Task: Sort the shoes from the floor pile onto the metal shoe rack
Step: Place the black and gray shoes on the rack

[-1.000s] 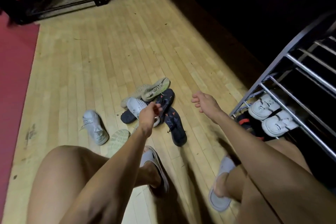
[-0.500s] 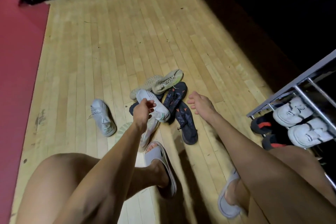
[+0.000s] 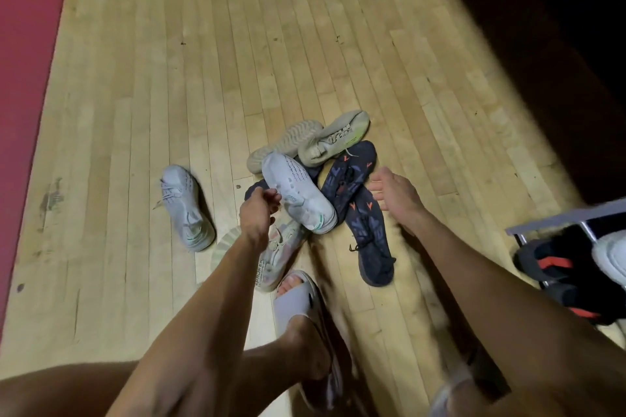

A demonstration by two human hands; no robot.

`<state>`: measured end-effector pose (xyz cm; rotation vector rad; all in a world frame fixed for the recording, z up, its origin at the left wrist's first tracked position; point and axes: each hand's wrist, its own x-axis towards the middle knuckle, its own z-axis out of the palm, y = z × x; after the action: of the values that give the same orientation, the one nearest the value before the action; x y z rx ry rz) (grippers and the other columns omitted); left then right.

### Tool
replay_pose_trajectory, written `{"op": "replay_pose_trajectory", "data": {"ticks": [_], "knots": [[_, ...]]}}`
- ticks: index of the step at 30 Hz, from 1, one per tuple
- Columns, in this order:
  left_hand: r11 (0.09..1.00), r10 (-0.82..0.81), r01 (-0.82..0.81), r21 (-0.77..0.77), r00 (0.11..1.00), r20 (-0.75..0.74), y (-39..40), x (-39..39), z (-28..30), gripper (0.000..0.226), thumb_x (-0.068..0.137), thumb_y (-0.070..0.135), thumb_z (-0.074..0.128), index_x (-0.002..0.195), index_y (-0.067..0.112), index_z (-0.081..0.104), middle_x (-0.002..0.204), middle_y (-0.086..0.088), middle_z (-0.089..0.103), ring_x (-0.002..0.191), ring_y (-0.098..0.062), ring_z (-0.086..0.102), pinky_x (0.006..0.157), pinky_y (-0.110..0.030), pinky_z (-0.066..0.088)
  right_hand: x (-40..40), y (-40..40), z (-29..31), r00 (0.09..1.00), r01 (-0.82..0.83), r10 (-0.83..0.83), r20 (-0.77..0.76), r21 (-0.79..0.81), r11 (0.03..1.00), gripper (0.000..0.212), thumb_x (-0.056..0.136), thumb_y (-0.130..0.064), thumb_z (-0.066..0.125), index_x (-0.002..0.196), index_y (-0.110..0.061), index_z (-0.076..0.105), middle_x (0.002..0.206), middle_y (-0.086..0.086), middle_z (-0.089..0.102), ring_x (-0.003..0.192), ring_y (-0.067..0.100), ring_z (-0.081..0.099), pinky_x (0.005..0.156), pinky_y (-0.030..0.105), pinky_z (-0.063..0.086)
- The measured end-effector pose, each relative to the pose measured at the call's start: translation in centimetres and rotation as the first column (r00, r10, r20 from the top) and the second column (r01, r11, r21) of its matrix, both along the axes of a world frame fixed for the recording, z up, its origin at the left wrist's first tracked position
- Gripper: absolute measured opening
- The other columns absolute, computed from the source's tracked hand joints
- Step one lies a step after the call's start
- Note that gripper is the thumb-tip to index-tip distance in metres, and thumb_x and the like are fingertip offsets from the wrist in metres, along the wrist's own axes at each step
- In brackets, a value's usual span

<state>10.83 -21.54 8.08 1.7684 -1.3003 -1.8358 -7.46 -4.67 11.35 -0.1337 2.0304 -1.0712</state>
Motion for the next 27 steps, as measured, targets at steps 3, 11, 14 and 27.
{"op": "replay_pose_trajectory", "data": {"ticks": [3,11,14,27], "knots": [[1.0,0.021,-0.021,0.003,0.999,0.027,-1.5,-0.4,-2.1,0.033,0.095,0.025,0.038,0.082,0.015,0.067,0.089,-0.005,0.072,0.077,-0.016,0.063,0.067,-0.03,0.04,-0.4,-2.3,-2.3,0.999,0.01,-0.01,0.031,-0.008,1.0,0.052,0.097,-0.053,0.034,0.119,-0.018,0.065,0.11,-0.002,0.07,0.09,0.014,0.062,0.087,0.037,0.048],[0.993,0.114,-0.106,-0.044,0.965,0.236,-5.5,0.7,-7.5,0.036,0.095,0.024,0.045,0.119,0.006,0.065,0.12,-0.012,0.065,0.102,-0.027,0.057,0.093,-0.041,0.048,-1.0,-5.6,-7.4,0.991,-0.012,0.005,0.134,0.053,0.999,0.044,0.085,-0.061,0.037,0.098,-0.032,0.068,0.111,-0.005,0.069,0.106,0.022,0.063,0.103,0.047,0.044],[0.992,0.113,-0.121,0.025,0.972,0.205,-6.6,-0.1,-9.0,0.042,0.097,0.023,0.041,0.129,-0.001,0.054,0.135,-0.025,0.054,0.104,-0.031,0.056,0.092,-0.041,0.044,-1.1,-6.1,-9.6,0.987,-0.001,-0.006,0.163,0.038,0.999,0.046,0.093,-0.055,0.035,0.11,-0.028,0.067,0.117,-0.001,0.069,0.106,0.022,0.061,0.105,0.048,0.042],[0.906,0.3,-0.315,0.282,0.949,0.094,-7.9,-1.1,-13.1,0.053,0.099,0.049,0.038,0.135,0.011,0.049,0.122,-0.006,0.057,0.108,-0.032,0.06,0.092,-0.051,0.053,-1.3,-5.0,-13.4,0.974,0.095,-0.096,0.204,0.018,0.995,0.057,0.105,-0.044,0.022,0.139,-0.008,0.05,0.136,0.011,0.058,0.104,0.022,0.058,0.074,0.029,0.046]]}}
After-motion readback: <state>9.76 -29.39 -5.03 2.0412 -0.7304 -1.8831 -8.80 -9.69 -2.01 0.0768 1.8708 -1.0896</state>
